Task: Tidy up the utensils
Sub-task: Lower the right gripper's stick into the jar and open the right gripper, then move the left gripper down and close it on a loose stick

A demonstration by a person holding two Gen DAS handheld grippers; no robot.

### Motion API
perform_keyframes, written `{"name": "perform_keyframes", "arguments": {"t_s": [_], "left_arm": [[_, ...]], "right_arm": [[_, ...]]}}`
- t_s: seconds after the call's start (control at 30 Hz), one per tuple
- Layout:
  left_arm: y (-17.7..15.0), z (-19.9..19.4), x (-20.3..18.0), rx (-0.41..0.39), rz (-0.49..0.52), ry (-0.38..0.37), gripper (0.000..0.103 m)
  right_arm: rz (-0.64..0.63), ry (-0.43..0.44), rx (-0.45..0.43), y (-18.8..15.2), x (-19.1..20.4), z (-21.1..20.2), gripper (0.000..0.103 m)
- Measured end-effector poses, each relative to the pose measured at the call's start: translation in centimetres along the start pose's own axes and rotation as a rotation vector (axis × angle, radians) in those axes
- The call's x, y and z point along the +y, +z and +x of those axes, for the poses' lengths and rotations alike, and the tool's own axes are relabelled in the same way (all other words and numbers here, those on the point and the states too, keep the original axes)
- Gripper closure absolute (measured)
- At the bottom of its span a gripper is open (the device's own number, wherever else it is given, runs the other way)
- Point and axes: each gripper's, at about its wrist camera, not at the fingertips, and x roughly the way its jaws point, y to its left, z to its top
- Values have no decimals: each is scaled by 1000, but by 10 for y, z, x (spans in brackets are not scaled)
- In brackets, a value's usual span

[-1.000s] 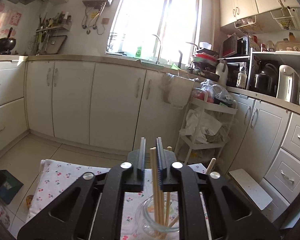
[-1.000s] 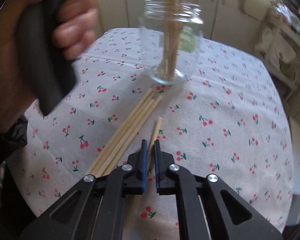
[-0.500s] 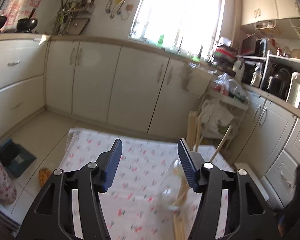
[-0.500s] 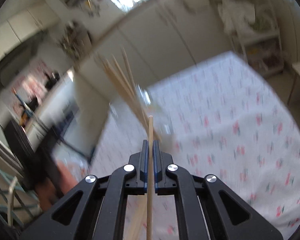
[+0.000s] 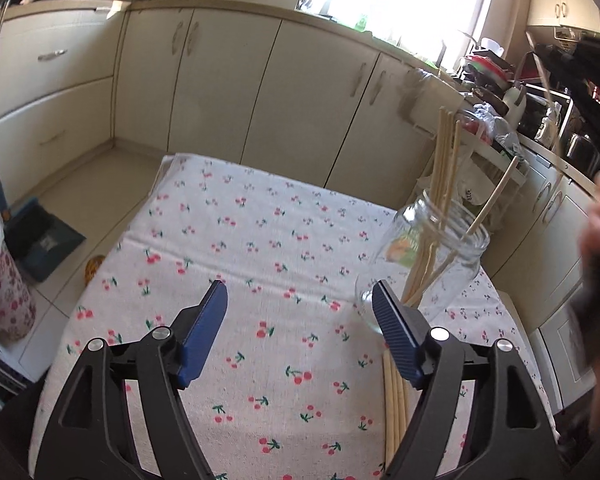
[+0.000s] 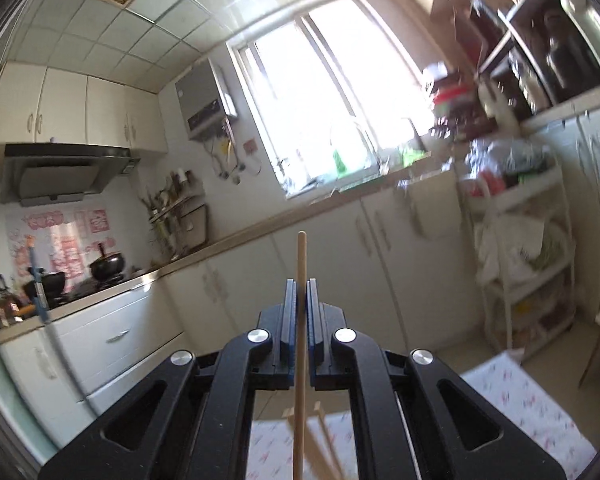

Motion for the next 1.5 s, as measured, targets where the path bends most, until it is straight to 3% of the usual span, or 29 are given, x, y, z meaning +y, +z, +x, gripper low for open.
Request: {"name": "perform_keyframes", "arguments": {"t_s": [0.37, 0.77, 1.03, 1.1, 1.13, 1.17, 1.23, 1.37, 1.5], "left_arm": [[-4, 13, 7, 42, -47, -31, 28], [-4, 18, 5, 65, -41, 12, 27], [-5, 20, -1, 79, -17, 35, 25], [-6, 21, -1, 85, -14, 38, 24], [-5, 22, -1, 89, -14, 39, 24], [-5, 24, 0, 95, -15, 40, 24], [-5, 25, 1, 104, -19, 44, 24], [-6, 26, 1, 108, -16, 46, 24], [-9, 22, 1, 132, 11, 58, 24]], "right_arm": [[-139, -96, 9, -54, 1, 28, 98], [-298, -41, 56, -84, 13, -6, 98], [-332, -22, 178, -98, 3, -28, 97], [-321, -27, 195, -97, -1, -35, 90], [-313, -30, 196, -97, -3, -40, 78], [-299, -39, 197, -95, -7, -48, 74], [-279, -40, 206, -94, -12, -59, 74], [-212, -70, 312, -100, -27, -81, 74], [-166, -84, 569, -134, -37, -88, 74]]}}
